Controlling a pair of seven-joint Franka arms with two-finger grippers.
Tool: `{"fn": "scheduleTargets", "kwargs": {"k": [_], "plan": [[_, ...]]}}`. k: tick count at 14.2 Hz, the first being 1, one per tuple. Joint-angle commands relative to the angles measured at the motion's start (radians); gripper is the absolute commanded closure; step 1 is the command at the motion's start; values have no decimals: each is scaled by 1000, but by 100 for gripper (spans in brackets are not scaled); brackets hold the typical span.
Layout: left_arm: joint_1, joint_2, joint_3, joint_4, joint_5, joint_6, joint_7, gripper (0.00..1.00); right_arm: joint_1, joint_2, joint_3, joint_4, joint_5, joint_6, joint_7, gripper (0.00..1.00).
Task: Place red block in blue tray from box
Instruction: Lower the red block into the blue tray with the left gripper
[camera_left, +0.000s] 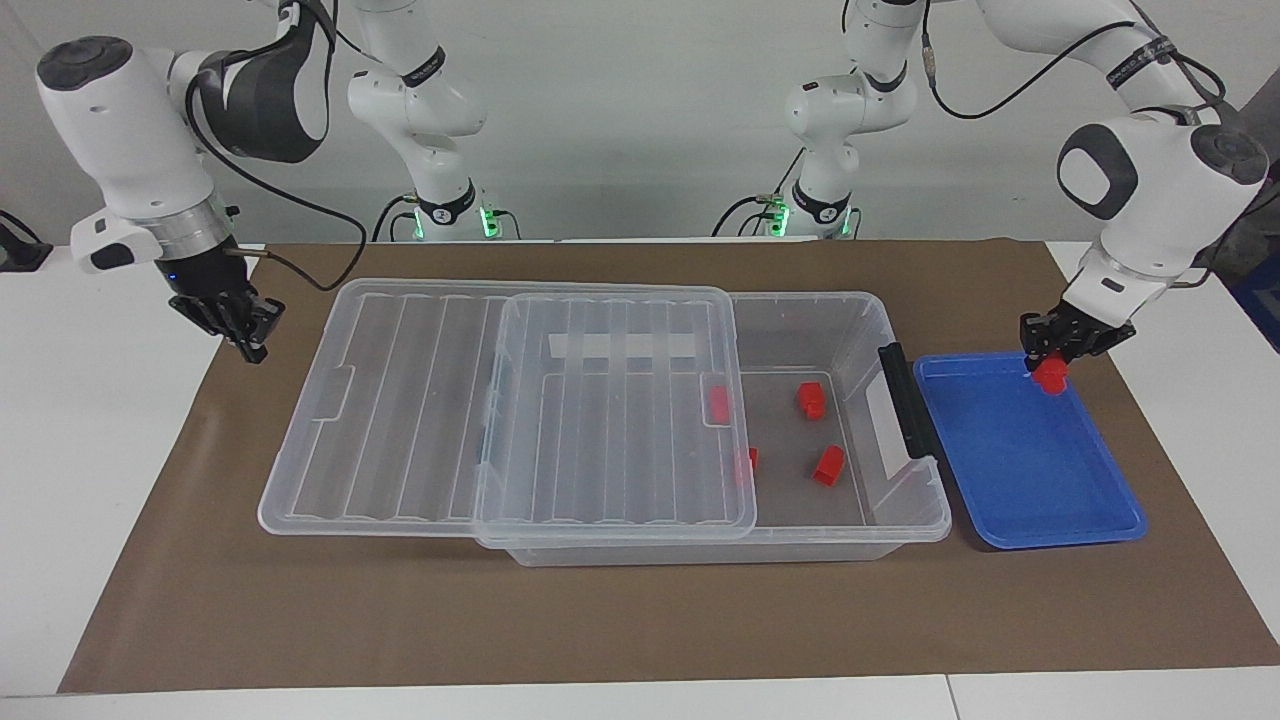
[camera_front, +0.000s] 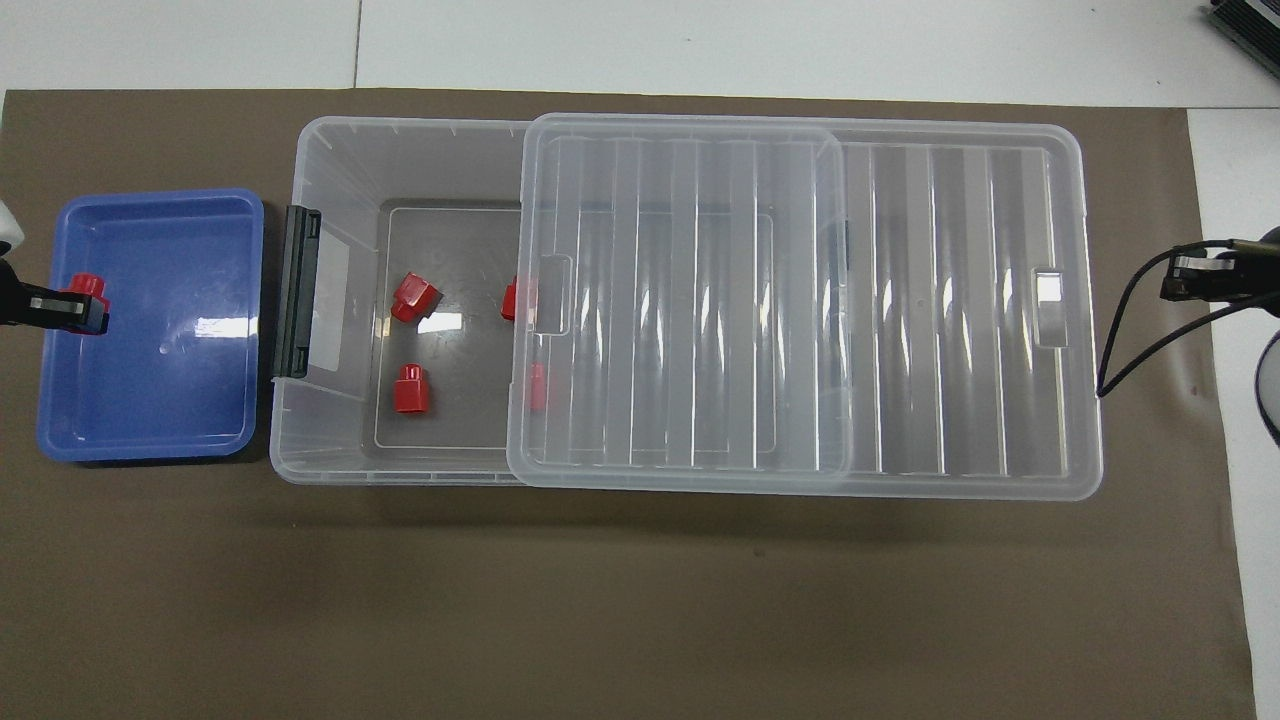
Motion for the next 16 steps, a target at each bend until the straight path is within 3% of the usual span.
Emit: {"fn": "scheduleTargets", "kwargs": {"k": [1, 4, 7, 10, 12, 16], "plan": [[14, -35, -8, -129, -17, 151, 16, 87, -20, 23, 9, -26, 10, 63, -21, 100], [34, -15, -5, -230, -17, 296, 13, 87, -20, 55, 11, -49, 10, 110, -23, 100], [31, 31, -5, -234, -19, 310, -34, 87, -11, 76, 11, -55, 10, 130, -21, 100], [16, 39, -7, -304, -19, 403, -163, 87, 14, 79, 14, -55, 10, 133, -20, 100], [16, 42, -7, -347, -19, 470, -180, 87, 25, 79, 15, -55, 10, 127, -20, 100], [16, 54, -7, -353, -20, 486, -182, 87, 60, 79, 20, -55, 10, 112, -20, 100]]}}
